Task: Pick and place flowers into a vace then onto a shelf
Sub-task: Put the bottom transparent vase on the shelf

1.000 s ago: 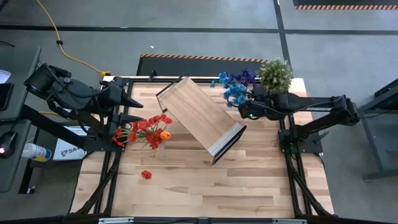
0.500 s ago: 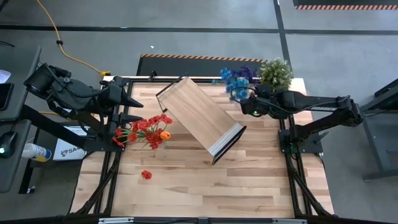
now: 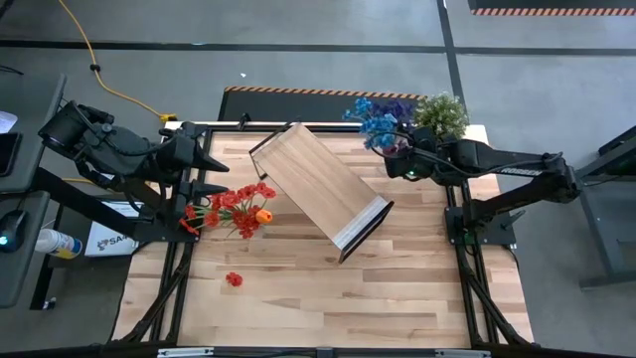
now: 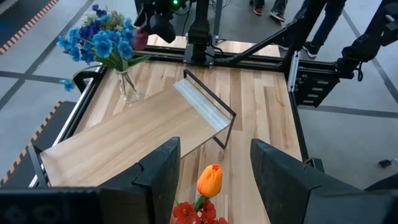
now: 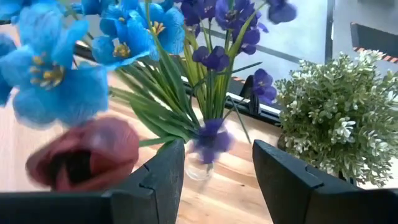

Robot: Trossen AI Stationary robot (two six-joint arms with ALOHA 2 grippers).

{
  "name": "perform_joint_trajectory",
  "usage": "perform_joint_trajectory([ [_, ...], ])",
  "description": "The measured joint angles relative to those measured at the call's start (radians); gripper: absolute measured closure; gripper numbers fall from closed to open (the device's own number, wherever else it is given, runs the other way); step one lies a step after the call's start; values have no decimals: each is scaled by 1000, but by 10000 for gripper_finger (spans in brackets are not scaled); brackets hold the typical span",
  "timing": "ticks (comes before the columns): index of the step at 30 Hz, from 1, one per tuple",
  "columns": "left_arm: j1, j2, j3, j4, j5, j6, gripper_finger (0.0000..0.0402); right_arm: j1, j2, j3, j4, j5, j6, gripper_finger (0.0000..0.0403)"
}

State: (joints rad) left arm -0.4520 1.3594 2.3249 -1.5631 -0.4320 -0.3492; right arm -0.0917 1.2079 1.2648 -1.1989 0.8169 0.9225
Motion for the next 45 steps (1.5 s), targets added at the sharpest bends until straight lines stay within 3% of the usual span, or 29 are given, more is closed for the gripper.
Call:
perform_joint_trajectory([
  [7, 0, 0, 0, 0, 0, 0, 172, 1, -5, 0, -15, -56, -7, 222],
  [18, 0, 0, 0, -4, 1, 1, 172, 8, -27, 152, -223, -376, 1, 222],
  [24, 0, 0, 0, -9, 17, 1, 172, 73, -27, 192, -362, -478, 62, 222],
  [30, 0, 0, 0, -8, 25, 0, 172, 187, -51, 134, -373, -476, 149, 222],
  [39, 0, 0, 0, -8, 35, -3, 172, 369, -83, -62, -365, -427, 382, 222],
  [45, 0, 0, 0, -8, 79, -102, 172, 490, -84, -145, -318, -430, 539, 221],
])
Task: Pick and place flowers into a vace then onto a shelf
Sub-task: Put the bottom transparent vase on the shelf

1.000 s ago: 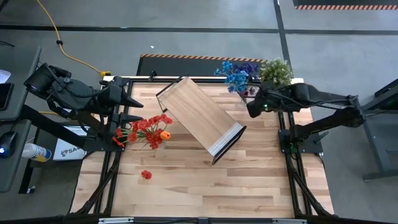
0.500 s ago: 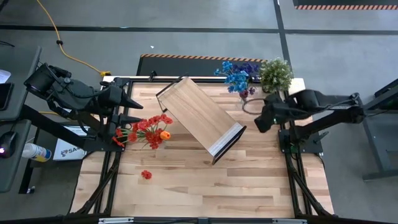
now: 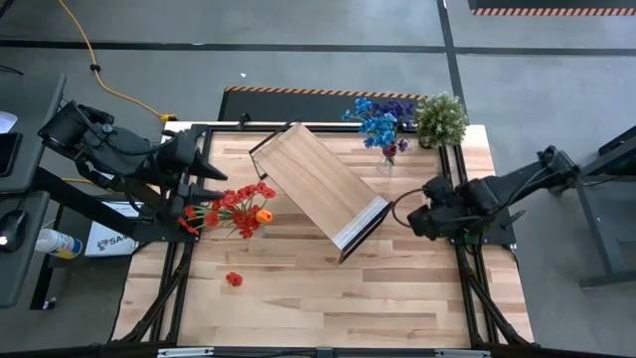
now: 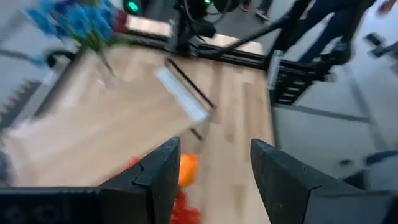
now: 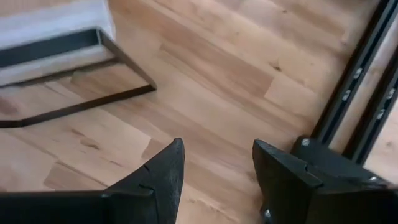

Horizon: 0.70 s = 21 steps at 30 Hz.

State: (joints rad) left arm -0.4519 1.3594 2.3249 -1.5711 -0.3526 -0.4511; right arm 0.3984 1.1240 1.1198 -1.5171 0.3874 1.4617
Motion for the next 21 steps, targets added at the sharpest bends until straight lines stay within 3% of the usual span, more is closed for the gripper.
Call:
perform_joint_trajectory([
  [9, -15, 5, -31, 1, 213, -333, 172, 82, 0, -7, 12, 6, 82, 222],
  [16, -146, 27, -96, 0, 218, -570, 172, 83, 0, -7, 18, 37, 69, 222],
  [21, -275, 61, -125, 1, 168, -713, 172, 82, 0, -7, 33, 37, 66, 222],
])
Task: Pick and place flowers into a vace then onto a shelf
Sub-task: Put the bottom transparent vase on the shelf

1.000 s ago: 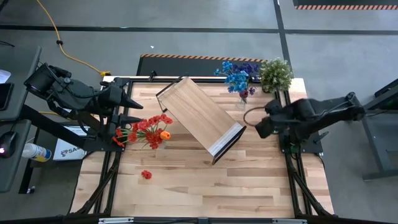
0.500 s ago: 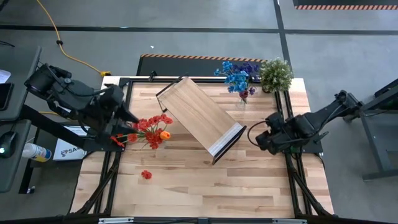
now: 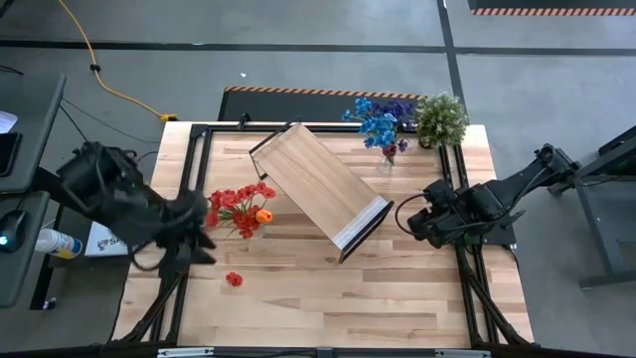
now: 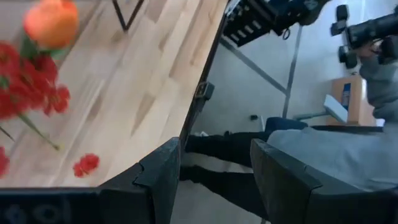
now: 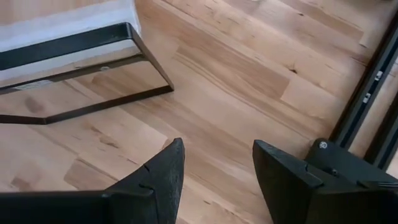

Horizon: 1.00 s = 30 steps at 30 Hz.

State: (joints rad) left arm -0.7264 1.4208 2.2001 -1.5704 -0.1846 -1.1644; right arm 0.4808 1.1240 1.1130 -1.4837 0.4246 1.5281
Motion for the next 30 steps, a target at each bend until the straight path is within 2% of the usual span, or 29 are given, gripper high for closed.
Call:
perform_joint_trajectory([
  [9, -225, 98, -24, 0, -79, -265, 172, 0, 0, 0, 77, 33, -39, 221],
  [15, -325, 182, -24, 0, -164, -440, 172, 0, 0, 0, 91, 90, -101, 222],
  [21, -349, 281, -24, 0, -252, -590, 172, 0, 0, 0, 91, 134, -193, 222],
  [25, -347, 353, -24, 0, -236, -683, 172, 5, 0, 0, 92, 136, -207, 222],
  [30, -348, 452, -24, 0, -211, -779, 172, 39, 0, 0, 97, 187, -273, 222],
])
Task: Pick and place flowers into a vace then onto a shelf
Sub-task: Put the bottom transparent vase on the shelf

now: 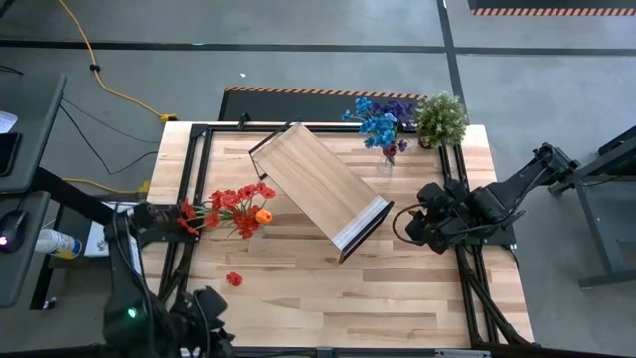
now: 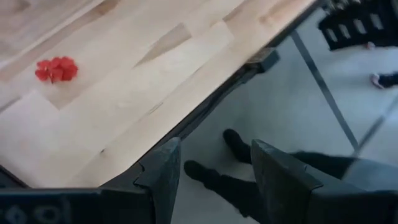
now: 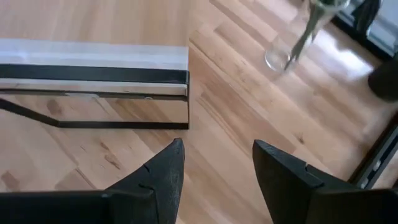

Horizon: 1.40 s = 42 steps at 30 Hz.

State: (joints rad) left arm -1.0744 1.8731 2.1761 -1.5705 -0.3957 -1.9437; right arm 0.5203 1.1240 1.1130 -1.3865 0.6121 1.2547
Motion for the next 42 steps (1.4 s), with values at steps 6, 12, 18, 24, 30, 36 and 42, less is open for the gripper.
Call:
perform_joint_trajectory([
  [6, 0, 86, 0, 0, -48, -104, 172, 31, -20, 0, 1, 40, -25, 222],
  [12, 0, 153, 0, 0, -190, -149, 172, 65, -61, 0, 15, 78, -25, 221],
  [18, -2, 189, -50, 1, -293, -220, 172, 93, -97, 0, 20, 82, -25, 222],
  [24, -27, 192, -211, -1, -315, -418, 172, 120, -124, 0, 40, 81, -25, 222],
  [30, -47, 192, -343, -1, -340, -521, 172, 136, -138, 0, 53, 86, -25, 221],
  [36, -16, 192, -435, 1, -343, -526, 172, 136, -139, 0, 53, 107, -28, 222],
  [42, 21, 192, -539, -1, -345, -526, 172, 136, -139, 0, 58, 115, -43, 222],
])
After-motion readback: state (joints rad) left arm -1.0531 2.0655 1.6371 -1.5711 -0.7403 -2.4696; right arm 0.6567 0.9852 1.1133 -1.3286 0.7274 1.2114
